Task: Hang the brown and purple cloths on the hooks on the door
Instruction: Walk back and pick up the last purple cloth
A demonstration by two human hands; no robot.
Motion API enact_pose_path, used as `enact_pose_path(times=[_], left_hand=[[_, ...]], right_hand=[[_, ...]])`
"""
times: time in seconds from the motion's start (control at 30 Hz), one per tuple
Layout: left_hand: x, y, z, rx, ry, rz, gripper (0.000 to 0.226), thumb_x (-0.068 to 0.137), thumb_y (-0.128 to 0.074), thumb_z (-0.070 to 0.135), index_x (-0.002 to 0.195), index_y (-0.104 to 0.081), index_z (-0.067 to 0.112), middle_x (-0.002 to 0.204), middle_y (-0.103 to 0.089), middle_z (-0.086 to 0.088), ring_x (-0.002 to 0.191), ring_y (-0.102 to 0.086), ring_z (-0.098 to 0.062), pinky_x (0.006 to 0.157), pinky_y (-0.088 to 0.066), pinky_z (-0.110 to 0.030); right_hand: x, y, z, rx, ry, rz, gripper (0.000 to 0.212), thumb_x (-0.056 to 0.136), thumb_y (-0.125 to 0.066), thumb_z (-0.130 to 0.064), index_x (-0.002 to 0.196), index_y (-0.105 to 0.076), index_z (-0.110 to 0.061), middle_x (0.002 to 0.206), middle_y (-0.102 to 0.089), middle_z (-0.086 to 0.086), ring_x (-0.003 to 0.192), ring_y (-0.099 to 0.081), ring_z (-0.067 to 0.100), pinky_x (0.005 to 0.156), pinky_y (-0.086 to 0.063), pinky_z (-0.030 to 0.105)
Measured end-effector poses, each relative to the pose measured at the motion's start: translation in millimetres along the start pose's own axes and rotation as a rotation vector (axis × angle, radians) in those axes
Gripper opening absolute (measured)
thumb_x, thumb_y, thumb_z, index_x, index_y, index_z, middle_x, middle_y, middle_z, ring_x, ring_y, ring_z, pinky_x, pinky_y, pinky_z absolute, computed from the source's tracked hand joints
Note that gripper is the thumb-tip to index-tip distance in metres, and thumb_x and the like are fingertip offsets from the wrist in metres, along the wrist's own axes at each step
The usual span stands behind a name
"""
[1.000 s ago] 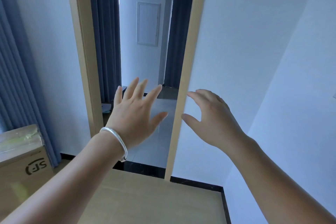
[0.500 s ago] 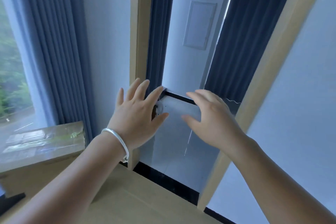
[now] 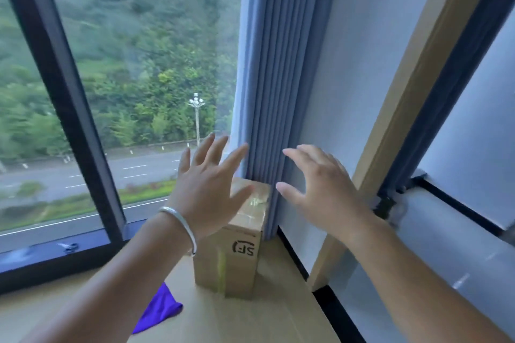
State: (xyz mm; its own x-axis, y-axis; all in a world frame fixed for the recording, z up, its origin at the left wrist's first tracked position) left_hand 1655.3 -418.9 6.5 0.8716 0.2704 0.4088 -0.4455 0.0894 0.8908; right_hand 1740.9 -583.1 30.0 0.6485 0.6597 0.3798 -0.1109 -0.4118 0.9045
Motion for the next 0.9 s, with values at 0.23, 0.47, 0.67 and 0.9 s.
enact_pose_path(times=[0.23,0.47,0.67,0.9], left_hand=[[12,8,-58,0.076,0.318,0.073,0.074,0.085,-0.034,0.066,0.149,-0.007,0.04,0.159,-0.012,0.003,0.147,0.002,-0.015,0.118,-0.007,-0.049],[2,18,-114,0.158,0.489,0.11,0.077,0.088,-0.044,0.059,0.151,-0.008,0.034,0.156,-0.018,0.001,0.147,-0.005,-0.018,0.117,-0.011,-0.045],[-9,1,-196,0.182,0.599,0.093,0.075,0.089,-0.046,0.057,0.15,-0.008,0.036,0.158,-0.013,0.002,0.147,-0.001,-0.016,0.117,-0.011,-0.048],[-20,-37,-330,0.188,0.683,0.01,0.076,0.088,-0.044,0.06,0.15,-0.006,0.037,0.158,-0.011,0.0,0.146,0.001,-0.017,0.117,-0.01,-0.049]], right_hand=[[97,-60,-32,0.178,0.278,-0.116,0.059,0.09,-0.05,-0.052,0.143,-0.032,-0.033,0.149,-0.032,-0.005,0.139,-0.024,0.013,0.116,-0.02,0.047],[149,-110,-87,0.268,0.473,-0.187,0.062,0.087,-0.056,-0.049,0.143,-0.035,-0.031,0.148,-0.034,-0.003,0.137,-0.028,0.016,0.114,-0.022,0.046],[185,-178,-153,0.294,0.574,-0.255,0.063,0.087,-0.056,-0.049,0.144,-0.034,-0.033,0.148,-0.033,-0.002,0.139,-0.024,0.017,0.116,-0.017,0.046],[227,-276,-232,0.263,0.561,-0.358,0.063,0.089,-0.054,-0.047,0.145,-0.031,-0.031,0.151,-0.029,-0.001,0.141,-0.02,0.017,0.117,-0.014,0.044]])
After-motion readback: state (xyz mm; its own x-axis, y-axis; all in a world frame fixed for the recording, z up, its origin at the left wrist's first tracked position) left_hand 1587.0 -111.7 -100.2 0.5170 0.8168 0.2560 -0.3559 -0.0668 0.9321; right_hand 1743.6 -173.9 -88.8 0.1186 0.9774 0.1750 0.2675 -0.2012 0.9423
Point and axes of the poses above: each hand's wrist, its own x-axis towards the middle knuckle, its own y-axis out of the back of the hand, z = x × y, the point moved 5 cm from there along x, towards the middle knuckle
